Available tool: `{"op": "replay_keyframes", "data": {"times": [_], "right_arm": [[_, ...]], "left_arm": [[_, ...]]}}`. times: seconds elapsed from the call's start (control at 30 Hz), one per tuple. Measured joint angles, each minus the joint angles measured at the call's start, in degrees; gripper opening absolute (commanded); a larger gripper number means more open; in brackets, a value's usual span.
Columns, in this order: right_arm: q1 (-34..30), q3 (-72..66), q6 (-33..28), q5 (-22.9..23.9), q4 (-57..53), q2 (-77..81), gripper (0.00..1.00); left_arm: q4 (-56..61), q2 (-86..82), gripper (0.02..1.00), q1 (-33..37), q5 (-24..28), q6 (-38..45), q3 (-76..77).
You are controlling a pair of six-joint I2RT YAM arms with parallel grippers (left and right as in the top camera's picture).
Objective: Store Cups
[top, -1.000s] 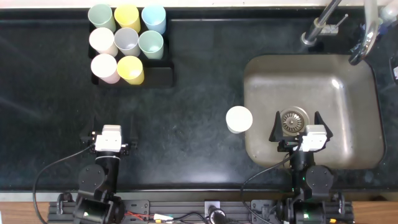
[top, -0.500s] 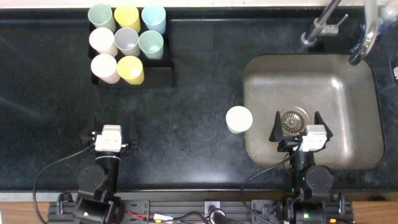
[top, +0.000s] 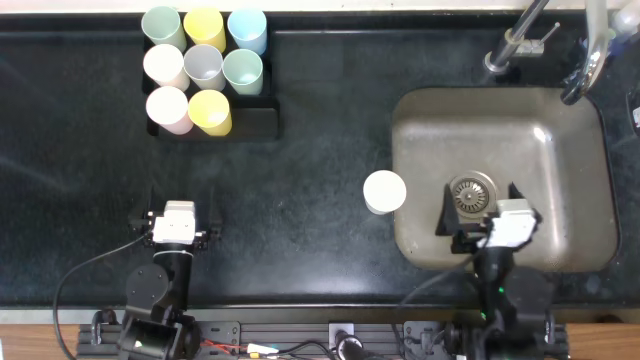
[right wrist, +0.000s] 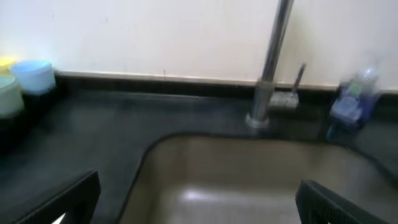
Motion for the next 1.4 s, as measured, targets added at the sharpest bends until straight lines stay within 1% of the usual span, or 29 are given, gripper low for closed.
{"op": "replay_keyframes", "data": {"times": [0.1, 0.23, 0.4, 0.5, 0.63, 0.83, 1.07, 1.4], "right_arm": [[0.00, 13.90, 0.48, -1.29, -13.00, 7.37, 0.998], [0.76, 30.10, 0.92, -3.82, -29.62, 23.37, 0.998], [7.06, 47.23, 0.63, -4.79, -46.71, 47.43, 0.998], [11.76, 55.45, -0.98, -5.11, -53.31, 61.51, 0.998], [15.13, 60.50, -4.02, -4.28, -55.12, 75.56, 0.996], [15.39, 60.67, -9.60, -3.43, -55.43, 87.47, 0.996], [15.37, 60.67, -14.40, -3.08, -53.00, 91.47, 0.998], [14.84, 60.65, -16.11, -2.99, -48.35, 94.57, 1.000]], "left_arm": [[-0.02, -0.07, 1.000, 0.00, -0.02, 0.00, 0.00], [0.00, -0.07, 0.998, 0.00, -0.02, 0.00, 0.00], [0.00, -0.07, 1.000, 0.00, -0.02, 0.00, 0.00], [0.04, -0.07, 0.998, 0.00, -0.02, 0.00, 0.00], [0.04, -0.07, 1.000, 0.00, -0.02, 0.00, 0.00], [0.02, -0.07, 1.000, 0.00, -0.02, 0.00, 0.00], [0.02, -0.07, 1.000, 0.00, -0.02, 0.00, 0.00], [0.02, -0.07, 0.998, 0.00, -0.02, 0.00, 0.00]]}}
